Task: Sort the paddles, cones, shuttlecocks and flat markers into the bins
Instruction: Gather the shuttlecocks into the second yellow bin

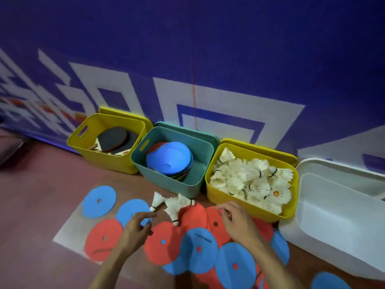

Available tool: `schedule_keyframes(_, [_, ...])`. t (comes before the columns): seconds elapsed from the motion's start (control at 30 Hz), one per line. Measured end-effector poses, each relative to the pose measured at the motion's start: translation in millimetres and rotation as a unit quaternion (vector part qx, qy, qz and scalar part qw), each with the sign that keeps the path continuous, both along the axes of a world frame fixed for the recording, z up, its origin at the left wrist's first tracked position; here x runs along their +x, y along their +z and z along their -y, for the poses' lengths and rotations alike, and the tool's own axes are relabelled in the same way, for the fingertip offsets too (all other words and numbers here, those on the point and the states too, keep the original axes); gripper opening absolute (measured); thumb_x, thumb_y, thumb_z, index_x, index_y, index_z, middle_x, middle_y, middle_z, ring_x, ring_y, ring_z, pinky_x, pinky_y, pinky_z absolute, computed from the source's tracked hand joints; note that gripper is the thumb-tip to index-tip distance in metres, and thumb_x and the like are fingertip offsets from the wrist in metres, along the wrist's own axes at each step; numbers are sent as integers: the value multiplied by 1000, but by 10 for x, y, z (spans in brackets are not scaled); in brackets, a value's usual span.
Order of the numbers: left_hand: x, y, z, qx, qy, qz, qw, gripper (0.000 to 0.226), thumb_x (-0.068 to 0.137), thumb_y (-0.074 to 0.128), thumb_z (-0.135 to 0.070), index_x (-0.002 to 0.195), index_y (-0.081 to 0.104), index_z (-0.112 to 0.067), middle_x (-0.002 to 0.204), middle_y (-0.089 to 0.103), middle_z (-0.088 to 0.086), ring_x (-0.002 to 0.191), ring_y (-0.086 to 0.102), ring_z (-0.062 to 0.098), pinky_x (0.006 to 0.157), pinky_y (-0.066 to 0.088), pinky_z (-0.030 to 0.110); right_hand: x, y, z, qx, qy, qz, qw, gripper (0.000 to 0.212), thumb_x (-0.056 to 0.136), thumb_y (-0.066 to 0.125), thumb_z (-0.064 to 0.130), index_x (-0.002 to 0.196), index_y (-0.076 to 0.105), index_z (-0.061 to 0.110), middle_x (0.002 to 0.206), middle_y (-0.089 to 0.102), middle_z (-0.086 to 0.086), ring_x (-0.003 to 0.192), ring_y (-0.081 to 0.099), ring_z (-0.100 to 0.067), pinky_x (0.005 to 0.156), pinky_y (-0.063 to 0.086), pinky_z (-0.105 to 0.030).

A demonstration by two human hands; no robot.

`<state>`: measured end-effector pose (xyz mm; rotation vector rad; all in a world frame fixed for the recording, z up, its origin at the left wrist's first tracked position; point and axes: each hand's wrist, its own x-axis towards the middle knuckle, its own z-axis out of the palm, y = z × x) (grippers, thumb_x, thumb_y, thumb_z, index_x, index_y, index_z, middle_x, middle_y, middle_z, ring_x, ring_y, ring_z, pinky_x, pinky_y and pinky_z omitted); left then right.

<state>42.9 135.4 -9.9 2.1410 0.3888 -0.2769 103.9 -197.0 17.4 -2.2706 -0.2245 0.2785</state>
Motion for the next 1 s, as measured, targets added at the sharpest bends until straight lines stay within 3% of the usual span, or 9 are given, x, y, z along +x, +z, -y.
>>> schedule_keyframes(0.27, [-209,-368,-633,49,6,-36,998,26,98,54,-9,120,65,-18,124,50,5,72,71,9,50,47,14,173,-554,-1056,-139,176,-60,973,29,95,46,17,113,69,19,140,40,4,123,52,-12,109,36,-22])
schedule_keyframes(0.43, [105,-534,-807,78,-67,-49,994,32,95,55,-9,122,66,-22,134,45,7,93,62,21,84,49,22,325,-774,-1589,-232,248,-86,937,32,92,48,18,117,65,26,160,11,5,115,60,-32,100,47,-37])
schedule_keyframes(0.5, [295,-593,-842,87,-103,-51,990,33,95,55,-11,124,64,-23,137,42,9,96,59,23,89,47,26,386,-839,-1746,-261,265,-107,922,34,92,47,17,120,64,29,161,7,5,115,59,-34,101,46,-37])
schedule_keyframes(0.63, [603,-863,-842,93,-185,-61,976,38,92,53,-21,129,61,-23,140,44,14,135,41,29,97,48,37,428,-975,-1831,-336,284,-174,881,32,93,46,17,119,64,21,150,21,-5,108,60,-33,98,48,-40])
schedule_keyframes(0.7, [761,-929,-781,98,-203,-43,973,39,89,51,-26,124,65,-17,127,56,17,133,43,24,92,52,37,397,-1028,-1769,-361,288,-179,869,31,93,44,14,117,63,10,145,25,-8,108,59,-34,96,47,-41])
schedule_keyframes(0.8, [927,-1024,-650,81,-241,37,966,41,93,45,-39,105,71,-9,90,69,12,107,52,15,75,54,24,360,-1079,-1610,-340,281,-157,884,32,93,41,11,115,63,7,133,34,-4,106,57,-31,95,48,-41])
schedule_keyframes(0.87, [943,-1245,-625,49,-259,78,962,38,97,40,-45,96,67,-19,80,68,12,91,58,20,67,56,29,363,-1088,-1524,-286,251,-157,911,31,94,42,11,112,67,11,119,42,2,103,57,-23,97,47,-37])
schedule_keyframes(0.93, [931,-1469,-636,64,-262,61,961,24,91,45,-37,88,64,-22,83,69,12,89,59,27,75,55,38,365,-1080,-1486,-211,176,-177,945,29,95,46,12,108,72,16,111,49,4,102,57,-14,99,43,-25])
schedule_keyframes(1.0, [914,-1452,-617,56,-280,63,956,26,89,49,-31,82,70,-17,86,72,6,88,56,21,80,46,33,366,-1045,-1491,-126,84,-197,969,28,93,50,10,96,74,24,106,58,2,98,60,-10,92,46,-19])
